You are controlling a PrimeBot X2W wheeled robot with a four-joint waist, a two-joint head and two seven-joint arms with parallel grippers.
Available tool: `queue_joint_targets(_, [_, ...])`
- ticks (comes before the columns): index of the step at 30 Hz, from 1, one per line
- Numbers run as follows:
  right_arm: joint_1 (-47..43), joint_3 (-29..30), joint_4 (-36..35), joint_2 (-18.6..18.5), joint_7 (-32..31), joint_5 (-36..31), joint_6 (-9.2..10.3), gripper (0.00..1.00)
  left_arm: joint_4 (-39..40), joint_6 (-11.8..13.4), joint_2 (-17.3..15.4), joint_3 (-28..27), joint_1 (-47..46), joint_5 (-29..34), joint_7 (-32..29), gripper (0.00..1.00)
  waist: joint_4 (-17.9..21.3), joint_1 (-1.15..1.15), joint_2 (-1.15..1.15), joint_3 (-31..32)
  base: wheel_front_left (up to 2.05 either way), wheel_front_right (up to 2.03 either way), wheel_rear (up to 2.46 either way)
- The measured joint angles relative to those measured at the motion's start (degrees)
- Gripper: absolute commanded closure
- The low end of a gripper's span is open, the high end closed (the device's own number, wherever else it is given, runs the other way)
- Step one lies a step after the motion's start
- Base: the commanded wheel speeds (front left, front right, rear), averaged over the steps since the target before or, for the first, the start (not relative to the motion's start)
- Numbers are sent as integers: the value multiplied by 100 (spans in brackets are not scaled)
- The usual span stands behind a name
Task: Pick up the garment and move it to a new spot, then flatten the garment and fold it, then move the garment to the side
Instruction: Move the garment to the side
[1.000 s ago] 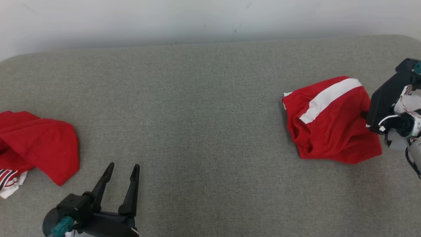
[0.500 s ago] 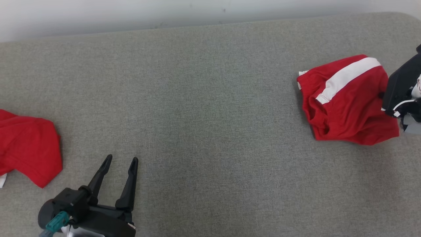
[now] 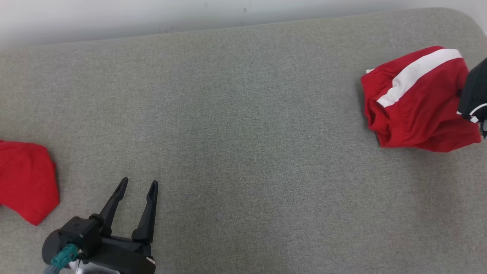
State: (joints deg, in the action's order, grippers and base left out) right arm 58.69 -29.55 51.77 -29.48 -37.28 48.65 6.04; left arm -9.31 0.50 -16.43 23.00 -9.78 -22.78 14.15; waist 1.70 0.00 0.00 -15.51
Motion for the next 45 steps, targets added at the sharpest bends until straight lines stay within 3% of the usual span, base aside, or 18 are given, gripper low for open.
queue_joint_targets(11, [3, -31, 1, -96, 100, -48, 0, 100, 25, 0, -7, 1, 2, 0, -3, 0, 35, 0, 0, -13, 0, 0, 0])
queue_joint_targets(12, [1, -36, 2, -96, 104, -59, 1, 82, 32, 0, -7, 1, 2, 0, -7, 0, 35, 0, 0, -17, 0, 0, 0])
queue_joint_targets(13, [1, -67, 3, -100, 119, -104, 1, 58, 40, 0, -7, 2, 2, 0, -8, 0, 33, 0, 0, -22, 0, 0, 0])
queue_joint_targets(14, [0, -125, 3, -103, 134, -182, 1, 0, 45, 0, -7, 1, 2, 0, -8, 0, 31, 0, 0, -27, 0, 0, 0])
queue_joint_targets(28, [-6, -278, -15, -124, 479, -483, -30, 0, -129, 1, 52, 24, 2, -19, -8, 0, 68, 0, 0, 178, 0, 0, 0])
queue_joint_targets(37, [-463, 24, -739, 27, 1742, -223, -575, 0, -325, 110, 204, -37, 21, -83, -7, 0, 53, 0, 0, 573, 0, 0, 0])
queue_joint_targets(45, [-1255, 255, -1532, 186, 2894, -82, -619, 0, -422, 275, 197, -233, 279, -96, 0, 0, 20, -1, 0, 980, 0, 0, 0])
